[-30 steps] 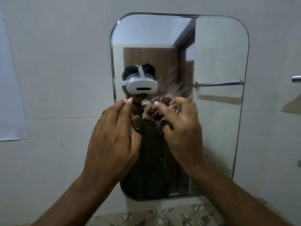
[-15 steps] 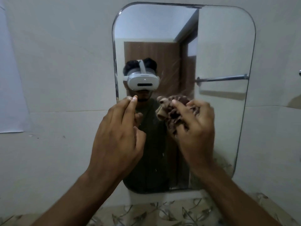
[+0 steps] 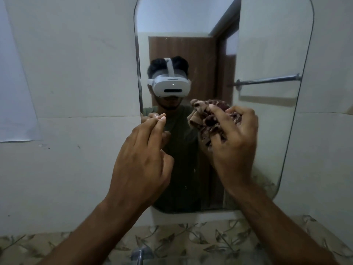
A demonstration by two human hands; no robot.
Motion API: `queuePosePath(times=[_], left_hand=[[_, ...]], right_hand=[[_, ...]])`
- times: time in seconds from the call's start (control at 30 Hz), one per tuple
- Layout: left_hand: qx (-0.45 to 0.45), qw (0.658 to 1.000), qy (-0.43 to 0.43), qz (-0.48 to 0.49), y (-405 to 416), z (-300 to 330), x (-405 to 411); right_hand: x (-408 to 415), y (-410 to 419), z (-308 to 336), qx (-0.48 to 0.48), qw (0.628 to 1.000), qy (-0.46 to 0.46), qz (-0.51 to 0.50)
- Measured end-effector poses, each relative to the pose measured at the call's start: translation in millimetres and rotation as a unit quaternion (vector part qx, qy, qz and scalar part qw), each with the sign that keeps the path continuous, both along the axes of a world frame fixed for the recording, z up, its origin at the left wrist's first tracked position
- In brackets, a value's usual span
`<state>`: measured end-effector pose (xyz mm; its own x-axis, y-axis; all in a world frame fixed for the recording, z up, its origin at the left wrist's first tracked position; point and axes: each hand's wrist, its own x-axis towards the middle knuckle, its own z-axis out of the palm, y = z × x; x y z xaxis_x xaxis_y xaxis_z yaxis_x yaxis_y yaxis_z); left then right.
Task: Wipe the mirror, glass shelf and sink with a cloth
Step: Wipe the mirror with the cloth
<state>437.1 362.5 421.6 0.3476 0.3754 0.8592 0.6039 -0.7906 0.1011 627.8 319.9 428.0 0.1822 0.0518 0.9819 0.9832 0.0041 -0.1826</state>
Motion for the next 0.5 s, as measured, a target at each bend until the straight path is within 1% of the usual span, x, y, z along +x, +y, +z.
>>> queuePosePath(times=[0.13, 0.2, 0.4, 0.47, 0.5], left_hand=[[-0.001, 1.0, -0.012, 0.006, 2.0, -4.4, -11.4], [0.0, 1.0, -0.018, 0.017, 3.2, -4.9, -18.5], [0.006, 0.997, -0.06, 0.048, 6.7, 2.5, -36.6], [0.011, 0.996, -0.068, 0.062, 7.7, 4.2, -40.9], [0.014, 0.995, -0.071, 0.069, 7.9, 4.4, -42.7]], right_hand=[[-30.4, 7.1, -37.9, -0.094, 0.986, -0.138, 0.013], [-35.9, 9.8, -27.5, -0.095, 0.98, -0.174, 0.016], [-53.1, 20.3, 73.8, -0.02, 0.994, -0.11, 0.017], [-64.5, 25.9, 86.7, -0.02, 0.993, -0.119, 0.014], [-70.1, 29.0, 82.8, -0.029, 0.99, -0.138, 0.013]])
